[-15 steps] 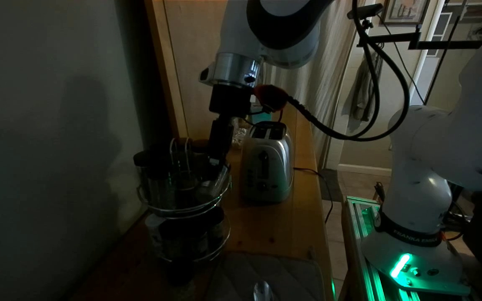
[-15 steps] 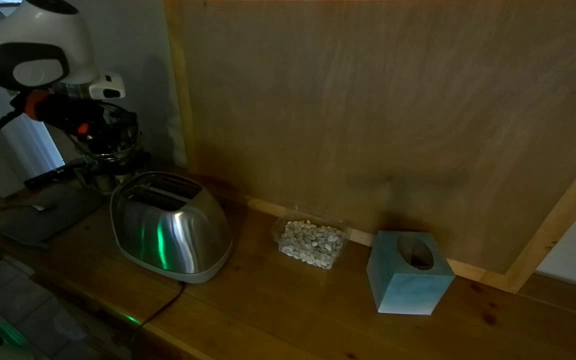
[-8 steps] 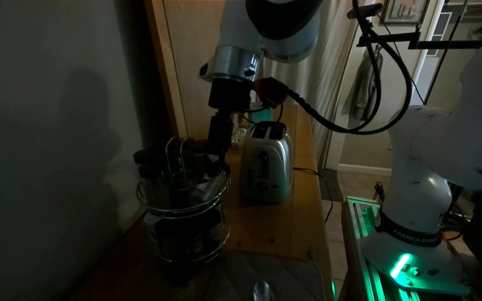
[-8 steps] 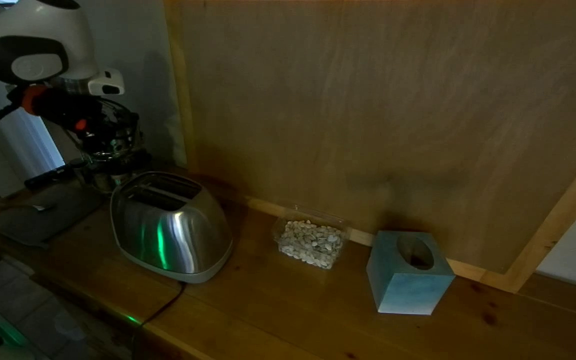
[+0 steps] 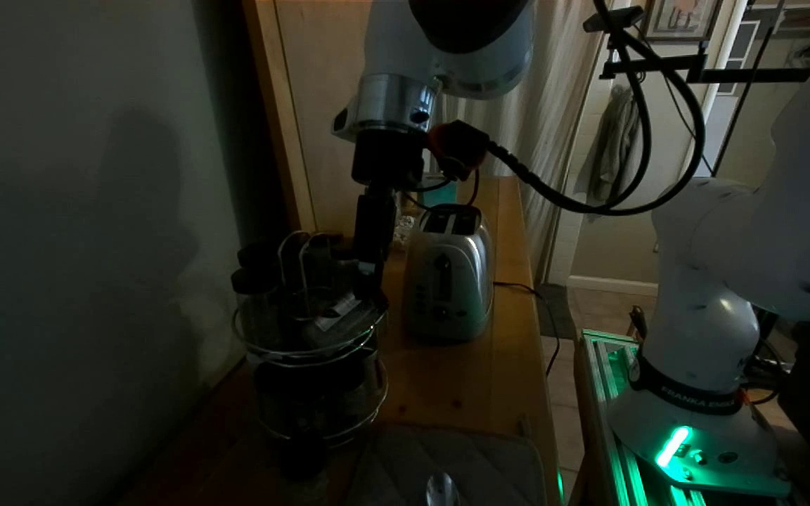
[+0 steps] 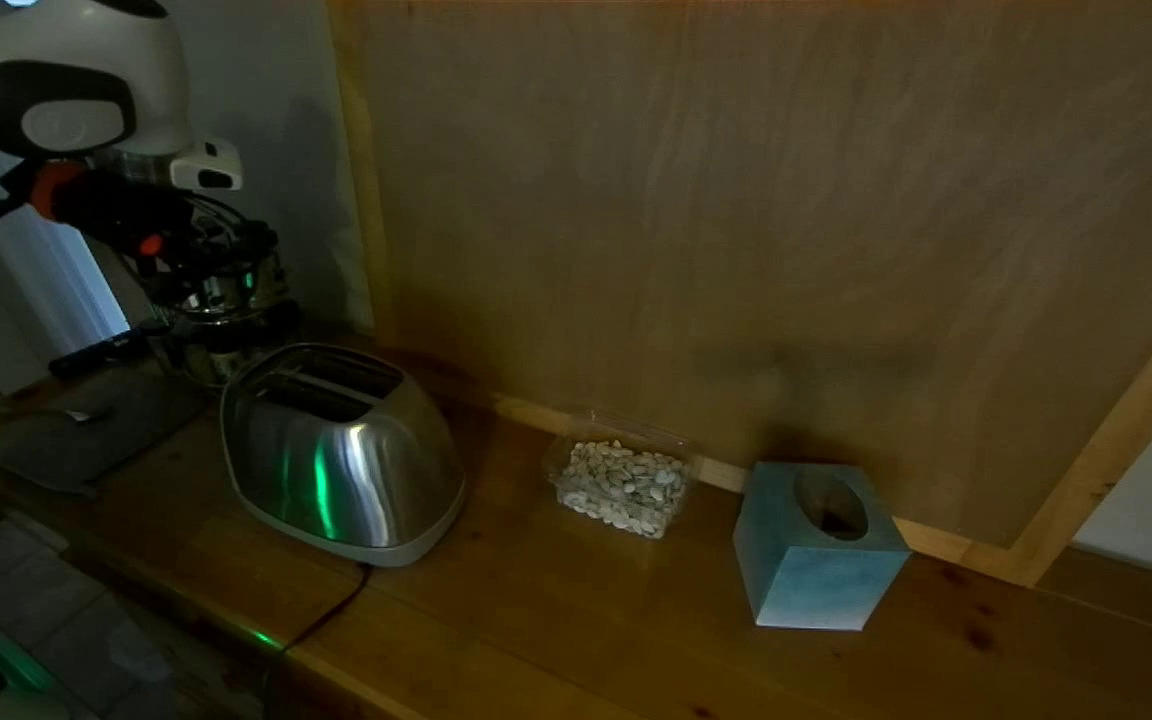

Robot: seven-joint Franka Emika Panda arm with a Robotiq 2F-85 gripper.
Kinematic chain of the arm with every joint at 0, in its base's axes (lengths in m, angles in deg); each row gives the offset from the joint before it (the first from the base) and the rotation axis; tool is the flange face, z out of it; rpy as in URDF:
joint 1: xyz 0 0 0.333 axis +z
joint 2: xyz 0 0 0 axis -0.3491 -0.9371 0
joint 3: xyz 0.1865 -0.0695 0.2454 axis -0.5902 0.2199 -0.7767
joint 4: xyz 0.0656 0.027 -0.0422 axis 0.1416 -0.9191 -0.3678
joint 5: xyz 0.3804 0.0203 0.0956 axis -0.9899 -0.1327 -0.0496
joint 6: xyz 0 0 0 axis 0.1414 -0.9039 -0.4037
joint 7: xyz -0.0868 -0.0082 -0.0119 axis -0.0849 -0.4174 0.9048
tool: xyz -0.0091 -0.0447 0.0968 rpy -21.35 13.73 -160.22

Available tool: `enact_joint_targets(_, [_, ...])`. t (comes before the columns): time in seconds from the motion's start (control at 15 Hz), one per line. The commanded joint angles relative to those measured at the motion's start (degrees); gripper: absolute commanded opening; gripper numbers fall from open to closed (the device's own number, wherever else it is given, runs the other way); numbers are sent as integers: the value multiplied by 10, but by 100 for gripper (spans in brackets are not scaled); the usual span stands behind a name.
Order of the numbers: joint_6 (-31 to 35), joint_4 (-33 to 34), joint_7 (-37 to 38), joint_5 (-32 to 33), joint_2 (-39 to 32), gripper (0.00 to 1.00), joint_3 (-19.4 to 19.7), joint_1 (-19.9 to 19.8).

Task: Put the container lying on the seasoning rack in an upright position

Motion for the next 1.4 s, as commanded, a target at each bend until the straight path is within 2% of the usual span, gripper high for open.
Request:
enact_joint_targets(0.0, [-20, 13, -1, -25, -16, 51, -3, 0])
enact_joint_targets(0.13, [-20, 13, 2, -25, -17, 56, -4, -2])
enact_joint_targets(0.27, [-14, 11, 2, -24, -18, 79, -7, -3])
enact_joint_targets(0.47, [-6, 7, -4, -24, -25, 100, -11, -1])
enact_joint_targets(0.67, [-3, 6, -8, -26, -33, 100, -17, 1])
enact_joint_targets(0.87, [0, 6, -10, -28, -38, 90, -21, 2])
enact_joint_targets(1.0, [0, 7, -11, -28, -42, 78, -22, 2])
enact_joint_targets(1.07, [0, 7, -11, -28, -44, 61, -23, 2])
enact_joint_targets(1.33, [-3, 9, -5, -23, -43, 32, -22, -4])
